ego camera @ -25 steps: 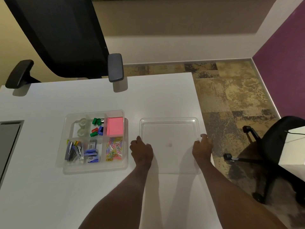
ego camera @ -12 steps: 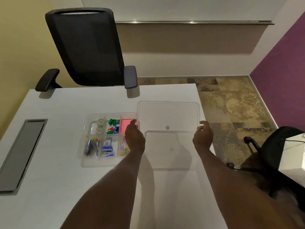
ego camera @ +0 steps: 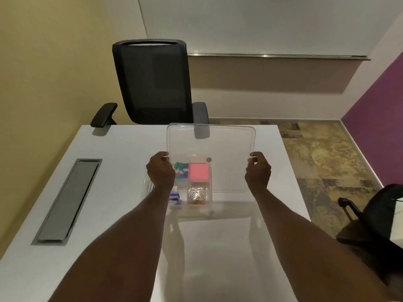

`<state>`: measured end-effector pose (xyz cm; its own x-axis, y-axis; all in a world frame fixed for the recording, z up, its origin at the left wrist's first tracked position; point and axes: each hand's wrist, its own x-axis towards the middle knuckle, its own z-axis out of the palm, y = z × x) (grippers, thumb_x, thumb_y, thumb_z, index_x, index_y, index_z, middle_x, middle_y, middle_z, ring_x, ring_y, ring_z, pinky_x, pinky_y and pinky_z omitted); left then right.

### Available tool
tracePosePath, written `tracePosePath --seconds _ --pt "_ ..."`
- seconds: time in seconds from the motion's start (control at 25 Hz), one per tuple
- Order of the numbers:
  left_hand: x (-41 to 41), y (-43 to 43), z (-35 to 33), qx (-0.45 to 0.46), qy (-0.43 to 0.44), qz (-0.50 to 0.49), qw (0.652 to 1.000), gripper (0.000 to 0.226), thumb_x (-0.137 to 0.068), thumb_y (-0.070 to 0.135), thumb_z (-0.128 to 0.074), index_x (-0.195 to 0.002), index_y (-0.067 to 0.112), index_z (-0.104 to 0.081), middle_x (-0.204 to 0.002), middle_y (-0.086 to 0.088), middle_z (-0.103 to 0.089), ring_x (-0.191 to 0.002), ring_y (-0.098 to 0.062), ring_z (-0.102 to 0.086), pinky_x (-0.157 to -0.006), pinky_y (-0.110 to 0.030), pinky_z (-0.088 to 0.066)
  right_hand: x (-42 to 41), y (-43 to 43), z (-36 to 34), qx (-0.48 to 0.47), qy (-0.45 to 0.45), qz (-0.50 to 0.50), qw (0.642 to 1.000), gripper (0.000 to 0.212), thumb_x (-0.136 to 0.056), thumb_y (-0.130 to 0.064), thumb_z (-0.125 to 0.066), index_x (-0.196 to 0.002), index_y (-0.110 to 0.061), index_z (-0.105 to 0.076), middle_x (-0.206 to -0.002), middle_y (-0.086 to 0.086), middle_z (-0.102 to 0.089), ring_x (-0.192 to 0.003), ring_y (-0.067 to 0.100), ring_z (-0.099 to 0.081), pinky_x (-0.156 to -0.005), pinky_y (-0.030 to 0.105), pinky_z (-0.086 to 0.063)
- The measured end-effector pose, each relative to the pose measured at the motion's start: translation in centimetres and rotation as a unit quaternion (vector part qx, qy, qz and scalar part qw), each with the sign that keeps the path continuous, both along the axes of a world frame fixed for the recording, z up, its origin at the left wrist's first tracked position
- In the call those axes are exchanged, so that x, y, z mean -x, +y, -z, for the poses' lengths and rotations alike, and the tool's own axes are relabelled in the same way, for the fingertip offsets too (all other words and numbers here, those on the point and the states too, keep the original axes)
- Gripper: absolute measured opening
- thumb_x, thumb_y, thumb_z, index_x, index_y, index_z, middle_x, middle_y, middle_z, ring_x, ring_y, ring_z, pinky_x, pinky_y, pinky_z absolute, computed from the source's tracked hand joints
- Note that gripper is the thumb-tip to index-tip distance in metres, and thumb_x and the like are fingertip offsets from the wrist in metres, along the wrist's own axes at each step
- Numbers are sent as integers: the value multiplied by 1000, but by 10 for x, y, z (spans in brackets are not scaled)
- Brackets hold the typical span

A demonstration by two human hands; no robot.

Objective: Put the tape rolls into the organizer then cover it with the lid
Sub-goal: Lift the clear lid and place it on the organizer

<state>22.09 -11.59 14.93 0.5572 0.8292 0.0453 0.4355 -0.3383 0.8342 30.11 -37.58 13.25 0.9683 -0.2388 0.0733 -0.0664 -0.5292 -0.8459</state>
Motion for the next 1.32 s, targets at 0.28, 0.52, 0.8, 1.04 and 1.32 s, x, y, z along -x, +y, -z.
tracePosePath --seconds 0.28,0.52,0.8,1.04,1.32 --pt "33 88 -20 46 -65 24 997 19 -91 2 -72 -109 -1 -79 -105 -21 -79 -100 -36 -76 -100 -44 -59 16 52 -21 -169 35 -73 982 25 -99 9 -48 -113 9 -68 -104 30 -72 -88 43 -74 -85 47 -62" --pt "60 148 -12 241 -121 87 959 25 -89 -11 -70 -114 -12 -71 -111 -26 -74 -104 -38 -72 -102 -47 -58 29 76 -25 -253 72 -128 956 24 -99 14 -44 -113 17 -64 -114 37 -67 -103 49 -70 -96 53 -57" --pt "67 189 -13 441 -110 121 883 24 -94 3 -69 -115 -7 -71 -112 -17 -72 -104 -27 -69 -86 -31 -58 31 82 -27 -272 94 -68 955 29 -91 -24 -77 -105 1 -74 -98 19 -79 -90 31 -77 -83 38 -62" --pt "73 188 9 440 -84 76 891 15 -86 -12 -73 -98 -5 -69 -90 -22 -70 -85 -32 -68 -97 -39 -55 34 94 -13 -228 128 -82 962 32 -80 -4 -85 -102 11 -66 -94 31 -71 -82 38 -72 -84 47 -62" --pt "69 196 40 411 16 76 908 34 -83 -14 -76 -116 -16 -68 -103 -30 -70 -87 -35 -71 -93 -37 -61 30 106 10 -114 158 -68 978 22 -81 1 -82 -98 10 -71 -87 27 -74 -83 42 -75 -89 48 -61"
